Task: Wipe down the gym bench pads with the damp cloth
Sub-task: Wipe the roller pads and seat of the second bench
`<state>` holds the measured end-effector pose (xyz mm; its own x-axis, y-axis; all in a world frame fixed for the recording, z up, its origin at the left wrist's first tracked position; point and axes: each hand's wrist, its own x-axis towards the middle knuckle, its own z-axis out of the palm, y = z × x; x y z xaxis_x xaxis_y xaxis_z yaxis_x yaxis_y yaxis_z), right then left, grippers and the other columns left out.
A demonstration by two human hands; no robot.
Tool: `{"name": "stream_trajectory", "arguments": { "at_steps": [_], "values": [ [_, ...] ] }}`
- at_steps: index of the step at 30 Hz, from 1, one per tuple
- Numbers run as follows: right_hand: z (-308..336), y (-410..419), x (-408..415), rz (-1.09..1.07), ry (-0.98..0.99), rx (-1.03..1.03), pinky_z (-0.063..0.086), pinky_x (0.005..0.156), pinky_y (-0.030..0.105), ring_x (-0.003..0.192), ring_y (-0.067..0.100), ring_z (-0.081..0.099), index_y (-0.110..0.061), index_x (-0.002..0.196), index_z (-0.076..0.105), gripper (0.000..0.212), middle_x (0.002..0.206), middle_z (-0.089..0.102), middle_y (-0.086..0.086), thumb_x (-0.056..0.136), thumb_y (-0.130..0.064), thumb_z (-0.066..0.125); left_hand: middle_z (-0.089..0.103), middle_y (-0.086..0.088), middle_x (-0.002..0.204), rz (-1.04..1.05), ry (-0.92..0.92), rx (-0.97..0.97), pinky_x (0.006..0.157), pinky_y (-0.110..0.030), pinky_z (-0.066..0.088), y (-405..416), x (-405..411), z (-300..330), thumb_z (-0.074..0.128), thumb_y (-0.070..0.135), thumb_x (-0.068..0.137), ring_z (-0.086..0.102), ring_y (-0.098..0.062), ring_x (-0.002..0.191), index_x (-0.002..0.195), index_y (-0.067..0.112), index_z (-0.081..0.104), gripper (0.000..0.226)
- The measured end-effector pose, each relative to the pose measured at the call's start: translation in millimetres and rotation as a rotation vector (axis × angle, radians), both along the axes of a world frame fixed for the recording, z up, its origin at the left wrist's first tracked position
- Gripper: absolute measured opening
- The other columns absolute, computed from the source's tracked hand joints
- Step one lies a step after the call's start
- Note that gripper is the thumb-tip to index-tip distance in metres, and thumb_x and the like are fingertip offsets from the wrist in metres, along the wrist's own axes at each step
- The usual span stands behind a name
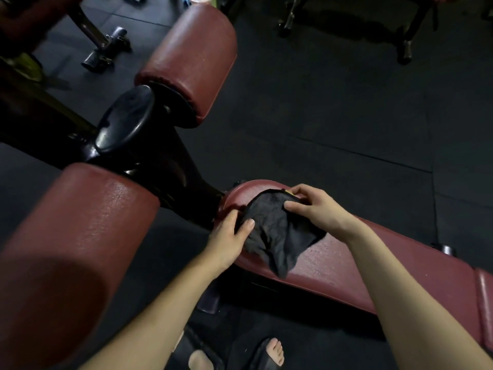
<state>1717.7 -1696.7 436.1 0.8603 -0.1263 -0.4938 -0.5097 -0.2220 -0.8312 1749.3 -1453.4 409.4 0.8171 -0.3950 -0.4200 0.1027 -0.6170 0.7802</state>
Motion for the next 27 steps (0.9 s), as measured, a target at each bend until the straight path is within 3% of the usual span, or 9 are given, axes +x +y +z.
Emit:
{"name": "stream_trajectory", "arguments": {
  "at_steps": [3,5,7,9,13,21,24,27],
  "values": [
    [-42.3,18.7,23.8,0.041,-0.031,-0.637,0.049,0.097,0.042,0.118,0.026,0.058,-0.035,0.126,0.058,0.038,0.126,0.063,-0.002,0.091,-0.040,0.071,0.056,0.008,0.126,0.044,-0.094,0.196,0.095,-0.034,0.045,-2.9,10.5,-12.7,0.061,0.041,0.100,0.054,-0.017,0.124,0.129,0.027,0.052,0.033],
    [-65.0,42.6,19.4,-0.042,-0.156,-0.789,0.044,0.103,0.045,0.126,0.029,0.050,-0.027,0.134,0.056,0.041,0.137,0.056,0.001,0.094,-0.035,0.064,0.054,0.006,0.127,0.050,-0.176,0.232,0.097,-0.036,0.047,1.0,12.6,-22.7,0.061,0.037,0.100,0.050,-0.015,0.125,0.128,0.027,0.053,0.031],
    [-83.1,74.3,1.9,-0.080,-0.274,-0.817,0.039,0.111,0.045,0.136,0.028,0.046,-0.022,0.137,0.055,0.040,0.146,0.052,0.002,0.098,-0.032,0.057,0.054,0.003,0.128,0.053,-0.298,0.216,0.102,-0.035,0.045,10.0,13.0,-32.9,0.059,0.029,0.102,0.050,-0.017,0.126,0.129,0.021,0.056,0.028],
    [-99.7,103.2,-13.3,-0.052,-0.259,-0.870,0.029,0.120,0.047,0.150,0.026,0.032,-0.025,0.148,0.046,0.049,0.161,0.038,0.002,0.102,-0.043,0.047,0.056,0.002,0.133,0.041,-0.382,0.168,0.107,-0.031,0.043,20.1,13.1,-44.7,0.054,0.020,0.103,0.052,-0.018,0.129,0.131,0.017,0.058,0.028],
    [-120.4,127.7,-8.0,-0.005,-0.099,-0.878,-0.003,0.127,0.053,0.158,0.024,-0.013,-0.036,0.163,0.007,0.073,0.173,-0.006,0.004,0.101,-0.069,0.024,0.042,0.008,0.159,0.028,-0.284,0.143,0.114,-0.018,0.027,25.6,14.2,-54.5,0.045,0.022,0.109,0.037,-0.008,0.146,0.150,0.022,0.048,0.041],
    [-137.1,76.4,-47.4,0.000,-0.006,-0.903,0.002,0.127,0.056,0.157,0.017,-0.019,-0.051,0.159,-0.002,0.065,0.172,-0.014,-0.003,0.102,-0.066,0.024,0.031,0.018,0.164,0.111,-0.278,0.103,0.112,-0.009,0.021,15.0,17.0,-66.1,0.044,0.025,0.109,0.028,0.002,0.148,0.155,0.027,0.044,0.046],
    [-140.3,72.0,-48.6,0.026,0.021,-0.939,-0.002,0.127,0.054,0.157,0.020,-0.019,-0.044,0.161,-0.009,0.073,0.171,-0.014,0.001,0.099,-0.072,0.020,0.035,0.017,0.163,0.188,-0.312,0.100,0.103,0.004,0.018,7.1,11.8,-71.3,0.044,0.020,0.109,0.035,-0.001,0.147,0.152,0.027,0.048,0.044],
    [-140.4,89.1,-25.3,-0.033,-0.036,-0.934,-0.001,0.128,0.051,0.158,0.023,-0.014,-0.036,0.164,-0.001,0.075,0.172,-0.007,0.001,0.100,-0.069,0.021,0.039,0.013,0.161,0.221,-0.310,0.093,0.100,0.009,0.016,5.3,12.4,-73.8,0.047,0.014,0.108,0.038,-0.001,0.144,0.149,0.026,0.052,0.044]
  ]
}}
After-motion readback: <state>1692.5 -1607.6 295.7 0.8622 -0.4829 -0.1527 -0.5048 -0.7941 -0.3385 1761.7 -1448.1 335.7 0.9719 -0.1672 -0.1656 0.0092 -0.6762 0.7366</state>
